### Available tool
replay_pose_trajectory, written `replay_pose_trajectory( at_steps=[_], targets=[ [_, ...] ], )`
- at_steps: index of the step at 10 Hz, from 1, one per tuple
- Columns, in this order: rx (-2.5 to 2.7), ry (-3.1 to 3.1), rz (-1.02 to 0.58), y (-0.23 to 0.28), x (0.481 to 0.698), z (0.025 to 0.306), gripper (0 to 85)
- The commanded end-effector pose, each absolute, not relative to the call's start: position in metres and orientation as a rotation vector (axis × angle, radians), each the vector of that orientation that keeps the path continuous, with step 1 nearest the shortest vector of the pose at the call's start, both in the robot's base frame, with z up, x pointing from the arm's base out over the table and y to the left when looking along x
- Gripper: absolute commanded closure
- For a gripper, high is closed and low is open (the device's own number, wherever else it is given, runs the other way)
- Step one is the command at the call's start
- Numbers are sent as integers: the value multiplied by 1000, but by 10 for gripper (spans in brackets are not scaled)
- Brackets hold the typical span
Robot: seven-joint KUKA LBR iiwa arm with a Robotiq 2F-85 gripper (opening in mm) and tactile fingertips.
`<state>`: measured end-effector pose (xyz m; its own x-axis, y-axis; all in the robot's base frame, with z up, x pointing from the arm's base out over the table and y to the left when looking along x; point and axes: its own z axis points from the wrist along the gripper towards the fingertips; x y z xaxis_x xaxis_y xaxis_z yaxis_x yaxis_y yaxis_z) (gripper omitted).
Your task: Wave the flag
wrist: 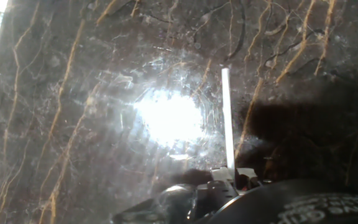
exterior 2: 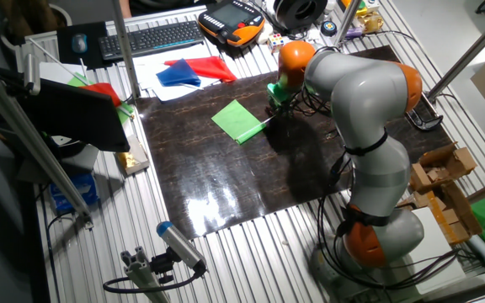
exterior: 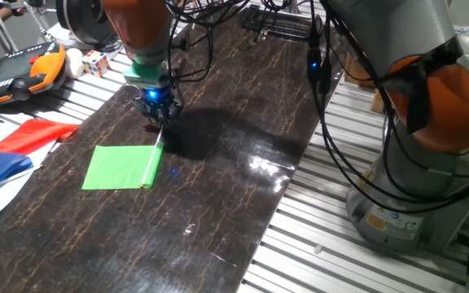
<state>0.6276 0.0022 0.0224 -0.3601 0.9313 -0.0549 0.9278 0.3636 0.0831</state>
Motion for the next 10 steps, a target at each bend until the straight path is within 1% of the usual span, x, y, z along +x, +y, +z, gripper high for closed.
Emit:
replay_pose_trajectory(
  at_steps=[1,2,3,6,7,9,10],
  targets=[
    [1714,2523,55,2,627,22,843],
    [1711,2534,56,3,627,24,837],
    [1711,2546,60,5,627,26,810],
    [1701,2577,44,13,626,45,803],
    [1684,2599,44,15,624,53,807],
    [1653,2669,70,17,618,80,813],
    [1655,2697,91,16,617,95,830]
  ],
)
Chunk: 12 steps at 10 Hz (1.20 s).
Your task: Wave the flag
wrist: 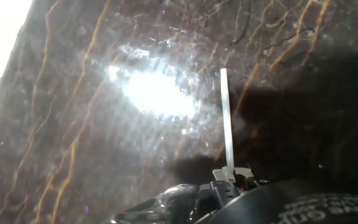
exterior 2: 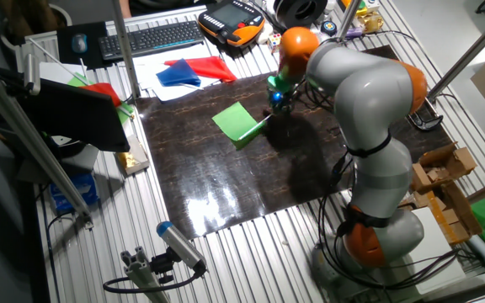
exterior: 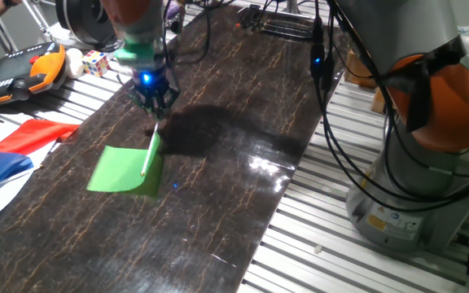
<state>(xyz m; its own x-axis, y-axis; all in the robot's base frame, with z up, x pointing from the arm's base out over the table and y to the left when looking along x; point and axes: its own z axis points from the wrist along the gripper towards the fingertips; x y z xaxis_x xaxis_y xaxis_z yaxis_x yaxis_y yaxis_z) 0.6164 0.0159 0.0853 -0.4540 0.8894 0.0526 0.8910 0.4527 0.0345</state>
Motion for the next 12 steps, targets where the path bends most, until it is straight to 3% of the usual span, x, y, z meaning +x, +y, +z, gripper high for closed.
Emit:
replay_pose_trajectory(
  at_steps=[1,5,9,12],
  targets=[
    [-1605,-2644,-89,15,615,111,843],
    [-1515,-2676,-78,16,589,170,843],
    [-1419,-2745,-69,17,578,180,843],
    [-1432,-2771,42,17,578,180,843]
  ],
)
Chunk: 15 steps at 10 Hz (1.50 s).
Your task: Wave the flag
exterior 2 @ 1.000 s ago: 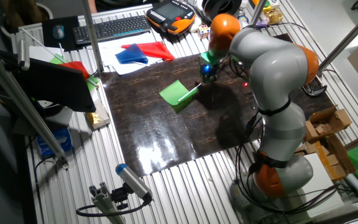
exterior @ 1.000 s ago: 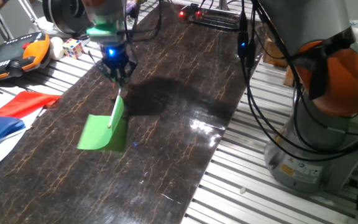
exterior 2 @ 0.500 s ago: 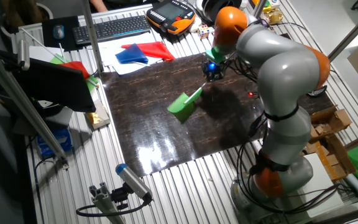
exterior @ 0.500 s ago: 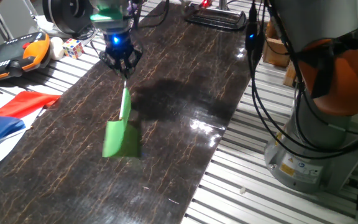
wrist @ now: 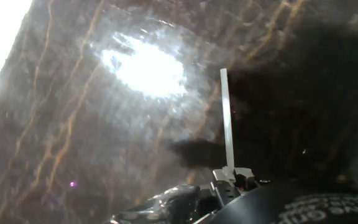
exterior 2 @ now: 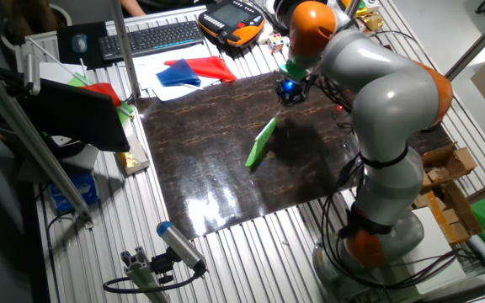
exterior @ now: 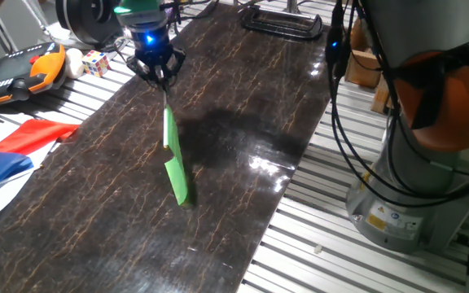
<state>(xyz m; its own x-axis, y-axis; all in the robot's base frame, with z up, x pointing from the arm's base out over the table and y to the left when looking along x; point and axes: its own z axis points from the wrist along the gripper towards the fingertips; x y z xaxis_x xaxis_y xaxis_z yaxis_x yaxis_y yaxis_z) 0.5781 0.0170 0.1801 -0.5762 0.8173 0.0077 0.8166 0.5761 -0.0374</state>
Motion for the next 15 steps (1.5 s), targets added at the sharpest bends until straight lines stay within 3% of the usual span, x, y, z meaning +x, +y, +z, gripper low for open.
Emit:
replay_pose_trajectory(
  at_steps=[1,9,12,15],
  targets=[
    [-1466,-2782,118,17,578,180,843],
    [-1785,-2610,95,16,577,185,827],
    [-1830,-2553,145,6,554,232,790],
    [-1834,-2485,142,-11,547,266,770]
  ],
)
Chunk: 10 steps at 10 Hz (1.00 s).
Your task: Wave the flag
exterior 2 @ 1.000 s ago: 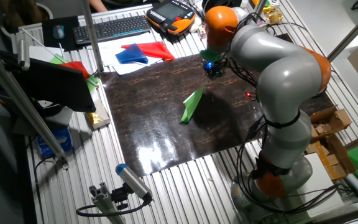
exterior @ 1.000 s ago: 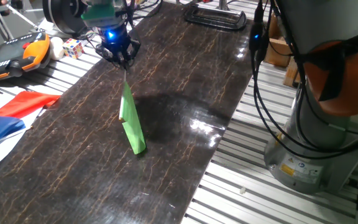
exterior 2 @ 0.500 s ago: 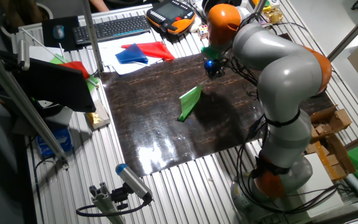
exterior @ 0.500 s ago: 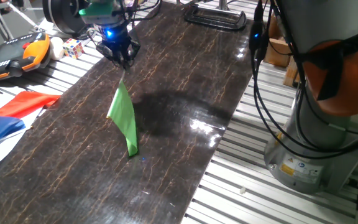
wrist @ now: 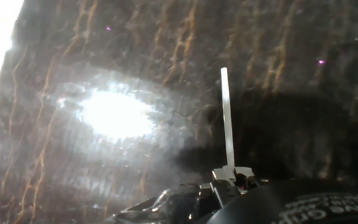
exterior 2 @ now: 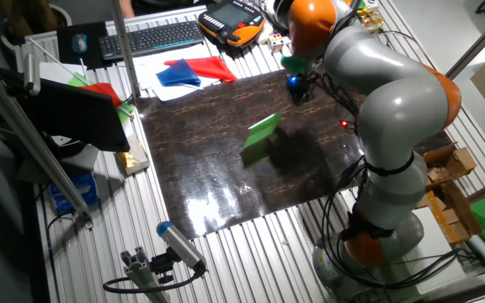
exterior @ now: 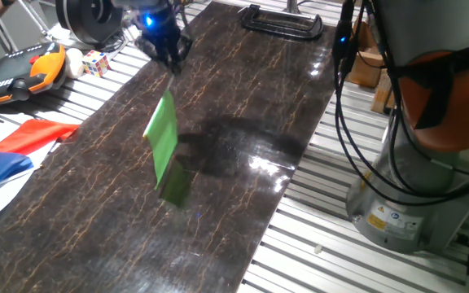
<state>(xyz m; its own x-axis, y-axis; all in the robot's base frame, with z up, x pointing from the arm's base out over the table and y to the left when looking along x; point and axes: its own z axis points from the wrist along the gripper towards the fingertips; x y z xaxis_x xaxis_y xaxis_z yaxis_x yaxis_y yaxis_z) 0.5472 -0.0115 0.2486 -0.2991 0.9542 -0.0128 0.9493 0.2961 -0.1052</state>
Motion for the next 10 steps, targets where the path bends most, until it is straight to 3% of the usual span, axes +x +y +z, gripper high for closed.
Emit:
replay_pose_trajectory(
  at_steps=[1,10],
  targets=[
    [-1788,-2499,133,-17,548,274,770],
    [-843,-2963,263,-74,559,286,763]
  ],
)
